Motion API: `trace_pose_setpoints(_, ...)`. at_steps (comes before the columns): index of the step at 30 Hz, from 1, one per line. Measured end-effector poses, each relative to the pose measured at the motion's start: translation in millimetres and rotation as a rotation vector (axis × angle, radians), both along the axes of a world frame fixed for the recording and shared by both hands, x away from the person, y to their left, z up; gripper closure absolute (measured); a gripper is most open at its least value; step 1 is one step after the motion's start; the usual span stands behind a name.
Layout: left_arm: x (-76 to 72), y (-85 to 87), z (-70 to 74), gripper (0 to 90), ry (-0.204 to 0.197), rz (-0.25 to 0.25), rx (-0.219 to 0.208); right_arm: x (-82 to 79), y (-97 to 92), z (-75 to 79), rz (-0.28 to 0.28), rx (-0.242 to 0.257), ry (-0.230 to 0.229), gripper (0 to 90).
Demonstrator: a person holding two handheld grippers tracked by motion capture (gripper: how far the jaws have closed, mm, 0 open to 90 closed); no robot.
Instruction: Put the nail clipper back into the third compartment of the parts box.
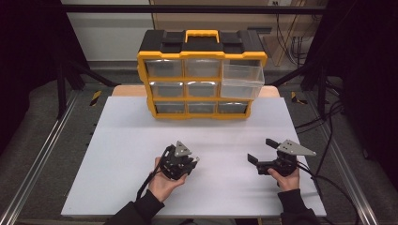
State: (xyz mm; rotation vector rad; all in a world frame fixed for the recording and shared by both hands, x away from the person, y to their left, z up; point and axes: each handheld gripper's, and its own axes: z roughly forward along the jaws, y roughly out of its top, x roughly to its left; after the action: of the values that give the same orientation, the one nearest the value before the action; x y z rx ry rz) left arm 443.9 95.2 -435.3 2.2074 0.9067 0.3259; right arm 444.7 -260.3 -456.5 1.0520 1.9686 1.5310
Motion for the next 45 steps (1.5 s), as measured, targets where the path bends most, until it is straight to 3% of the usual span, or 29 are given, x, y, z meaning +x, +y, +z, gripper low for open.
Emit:
trace_pose_setpoints(16,1.9,13.0,25.5,77.1,-0.036,0.009,-0.035,0.4,-0.4,-0.3,0.001,0.003,0.002,0.7)
trace_pose_setpoints(27,8.0,22.7,47.8,77.1,-0.059,0.013,-0.082,0.3,0.3,-0.9,0.001,-0.007,0.006,0.7)
trace_pose_setpoints(36,15.6,12.7,74.0,77.1,-0.096,-0.018,-0.109,-0.3,-0.3,-0.3,0.003,-0.001,0.002,0.7)
trace_pose_setpoints(45,23.6,3.5,88.6,77.1,-0.109,-0.043,-0.131,-0.3,-0.4,-0.6,0.002,-0.005,0.006,0.7)
